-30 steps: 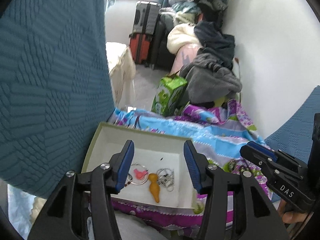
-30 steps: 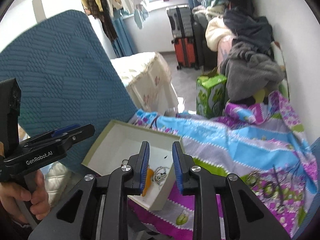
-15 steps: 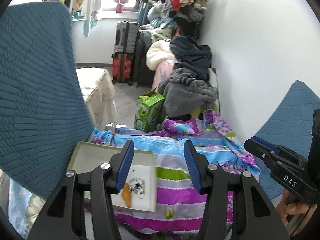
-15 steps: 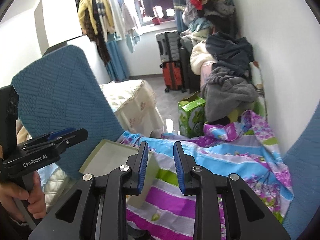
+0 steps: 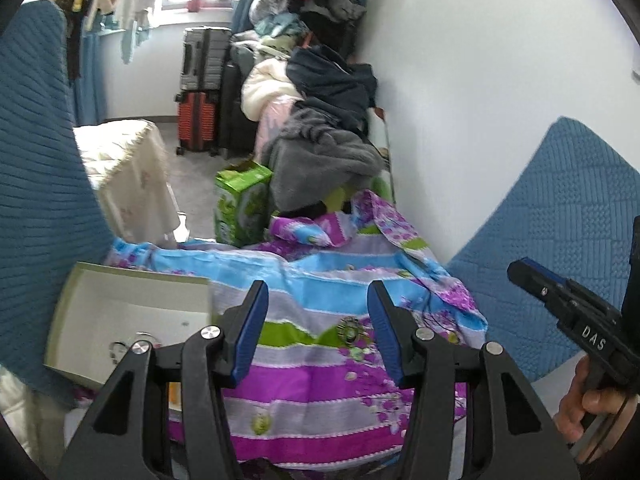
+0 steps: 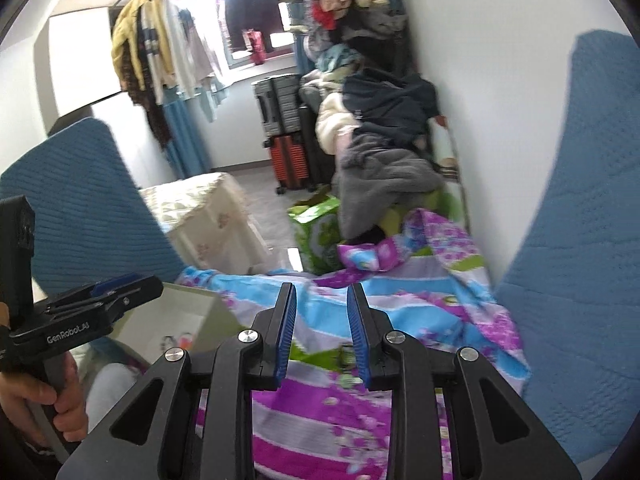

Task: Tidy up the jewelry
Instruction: 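Move both open tools back to the jewelry on the cloth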

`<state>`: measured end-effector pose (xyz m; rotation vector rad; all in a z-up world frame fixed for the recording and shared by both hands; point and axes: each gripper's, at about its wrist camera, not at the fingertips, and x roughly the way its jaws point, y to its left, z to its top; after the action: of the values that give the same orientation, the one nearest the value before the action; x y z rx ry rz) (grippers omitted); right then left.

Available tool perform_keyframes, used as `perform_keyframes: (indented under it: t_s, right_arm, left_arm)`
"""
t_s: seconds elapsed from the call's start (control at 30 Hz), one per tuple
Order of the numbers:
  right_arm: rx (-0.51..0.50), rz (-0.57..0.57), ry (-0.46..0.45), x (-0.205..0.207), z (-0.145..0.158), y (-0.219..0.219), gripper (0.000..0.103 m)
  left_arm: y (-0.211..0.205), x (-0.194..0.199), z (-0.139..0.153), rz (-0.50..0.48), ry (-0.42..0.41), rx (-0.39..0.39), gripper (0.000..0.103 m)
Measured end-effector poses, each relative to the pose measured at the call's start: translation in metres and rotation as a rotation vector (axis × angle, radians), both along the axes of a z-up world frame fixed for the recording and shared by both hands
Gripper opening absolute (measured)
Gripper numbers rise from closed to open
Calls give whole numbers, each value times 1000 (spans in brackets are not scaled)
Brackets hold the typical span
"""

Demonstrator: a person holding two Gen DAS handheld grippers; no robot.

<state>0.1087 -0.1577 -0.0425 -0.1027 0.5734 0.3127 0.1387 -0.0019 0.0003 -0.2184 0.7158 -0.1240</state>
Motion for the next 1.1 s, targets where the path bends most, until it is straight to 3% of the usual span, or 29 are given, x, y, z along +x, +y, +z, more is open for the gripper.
perform_keyframes:
  t_s: [0.3, 0.83, 1.1]
  right_arm:
    - [5, -132, -4, 9, -24, -67, 24]
    - [23, -204, 197, 70, -152, -114, 21]
    - [25, -203, 260, 95, -192, -121, 21]
  left_arm:
    - [-48, 24, -42, -115, 48, -31, 52]
    - [-95, 78, -174, -241, 245, -29, 45]
    - [-107, 94, -212, -262, 284, -14, 44]
